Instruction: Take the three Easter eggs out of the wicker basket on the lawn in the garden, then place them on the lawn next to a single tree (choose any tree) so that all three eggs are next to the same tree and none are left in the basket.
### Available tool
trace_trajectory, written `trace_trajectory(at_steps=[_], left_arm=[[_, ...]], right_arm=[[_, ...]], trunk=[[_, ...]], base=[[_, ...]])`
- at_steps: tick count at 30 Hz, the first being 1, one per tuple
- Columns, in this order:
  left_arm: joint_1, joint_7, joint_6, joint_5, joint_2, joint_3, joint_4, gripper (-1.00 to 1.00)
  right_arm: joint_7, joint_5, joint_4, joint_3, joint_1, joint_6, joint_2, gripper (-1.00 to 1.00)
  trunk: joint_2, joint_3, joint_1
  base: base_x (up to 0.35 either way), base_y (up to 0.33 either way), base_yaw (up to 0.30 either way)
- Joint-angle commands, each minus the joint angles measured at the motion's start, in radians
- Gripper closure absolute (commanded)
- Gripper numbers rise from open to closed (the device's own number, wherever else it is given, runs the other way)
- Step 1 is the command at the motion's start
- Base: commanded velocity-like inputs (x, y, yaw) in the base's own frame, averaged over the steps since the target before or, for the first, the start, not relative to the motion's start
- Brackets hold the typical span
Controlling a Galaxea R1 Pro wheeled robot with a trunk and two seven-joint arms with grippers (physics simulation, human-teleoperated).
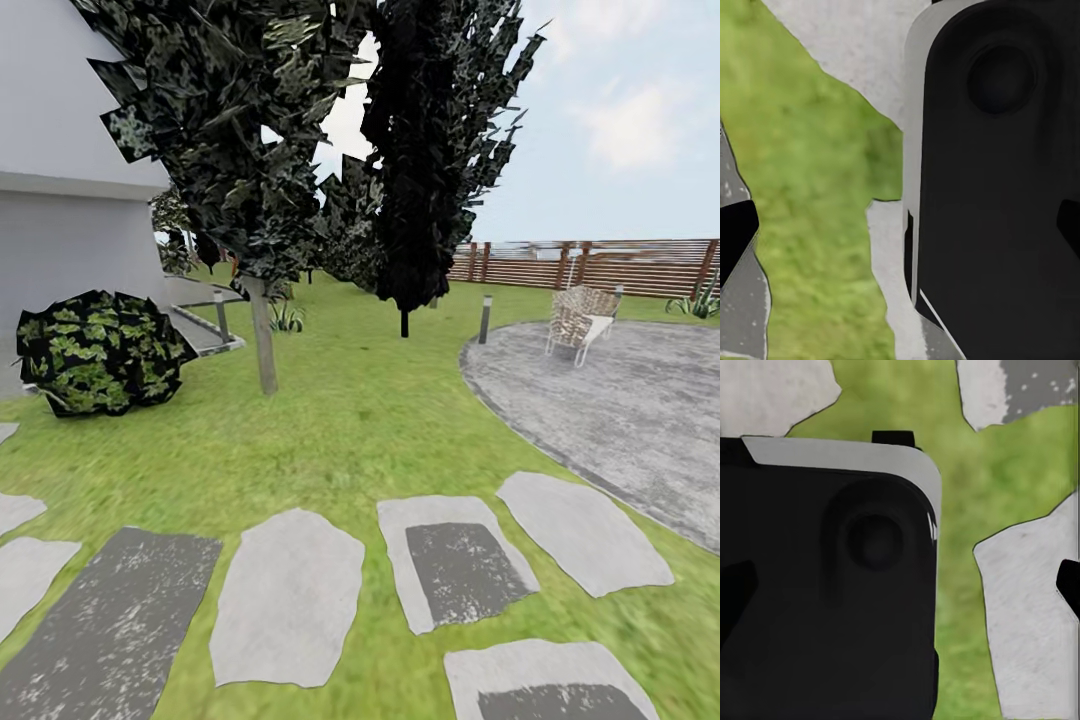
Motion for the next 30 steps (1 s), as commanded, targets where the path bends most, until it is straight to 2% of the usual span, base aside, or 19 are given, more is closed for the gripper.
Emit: trace_trajectory(at_steps=[1,18,30], left_arm=[[0.001,0.0,-0.001,0.001,0.0,0.0,-0.002,-1.0],[0.001,0.0,-0.001,0.0,0.0,0.0,-0.002,-1.0],[0.001,0.0,-0.001,0.001,0.005,0.0,-0.002,-1.0]], right_arm=[[0.0,0.001,0.001,0.001,-0.001,0.001,0.0,-1.0],[0.0,0.003,0.001,0.001,-0.001,0.0,0.0,-1.0],[0.0,0.003,0.001,0.002,-0.001,0.001,0.0,-1.0]], trunk=[[0.0,-0.001,0.001],[0.0,-0.001,0.001],[0.0,-0.001,0.001]], base=[[0.335,0.0,-0.017],[0.335,0.0,-0.018],[0.335,0.0,-0.2]])
